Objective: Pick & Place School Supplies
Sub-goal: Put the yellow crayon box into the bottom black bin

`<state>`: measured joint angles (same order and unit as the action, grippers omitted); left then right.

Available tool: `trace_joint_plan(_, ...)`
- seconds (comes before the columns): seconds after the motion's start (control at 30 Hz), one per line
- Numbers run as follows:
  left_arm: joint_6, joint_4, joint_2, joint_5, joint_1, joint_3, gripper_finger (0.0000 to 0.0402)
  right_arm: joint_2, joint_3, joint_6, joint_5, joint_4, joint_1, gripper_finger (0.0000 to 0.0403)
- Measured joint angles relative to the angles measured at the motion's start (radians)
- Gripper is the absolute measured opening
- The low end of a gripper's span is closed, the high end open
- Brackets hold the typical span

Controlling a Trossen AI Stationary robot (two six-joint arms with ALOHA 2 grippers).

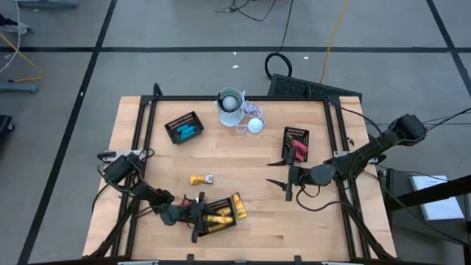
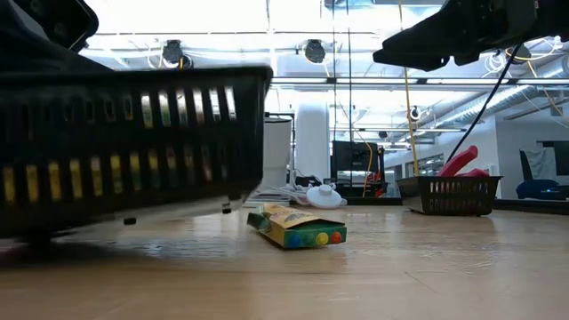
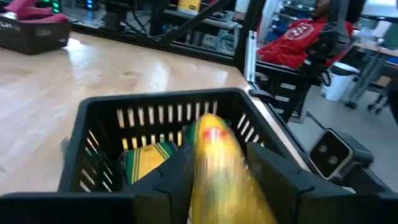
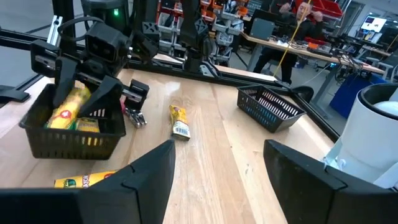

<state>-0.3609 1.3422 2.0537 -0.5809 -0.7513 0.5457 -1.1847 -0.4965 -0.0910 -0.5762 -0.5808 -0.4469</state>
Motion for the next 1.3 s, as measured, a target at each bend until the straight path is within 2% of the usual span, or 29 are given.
trace_joint_plan(0.4,0.032,-0.004,-0.033,0.098,-0.012,-0.006,0.0201,0.0,0.0,0.03,0.002,0.03,0.0,0.0235)
trace_joint_plan(0.53,0.076,-0.04,-0.095,0.08,-0.02,-0.027,0.021,0.0,0.0,0.08,0.039,0.073,0.0,0.0235)
trace_joint_plan(0.77,0.127,-0.226,-0.283,0.001,-0.005,-0.084,0.0214,-0.037,0.0,0.184,0.17,0.067,0.0,0.0235)
trace_joint_plan(0.87,0.144,-0.333,-0.376,-0.041,0.006,-0.116,0.0214,-0.105,-0.001,0.254,0.191,0.029,0.002,0.0235)
trace_joint_plan(1.0,0.145,-0.404,-0.486,-0.06,0.021,-0.164,0.0214,-0.255,-0.034,0.349,0.236,-0.038,0.002,0.0235)
trace_joint_plan(1.2,0.173,-0.422,-0.588,-0.087,0.024,-0.223,0.0214,-0.534,-0.233,0.412,0.243,-0.035,-0.025,0.0235)
trace_joint_plan(1.3,0.176,-0.451,-0.609,-0.103,0.024,-0.228,0.0214,-0.624,-0.342,0.427,0.276,0.004,-0.047,0.0235)
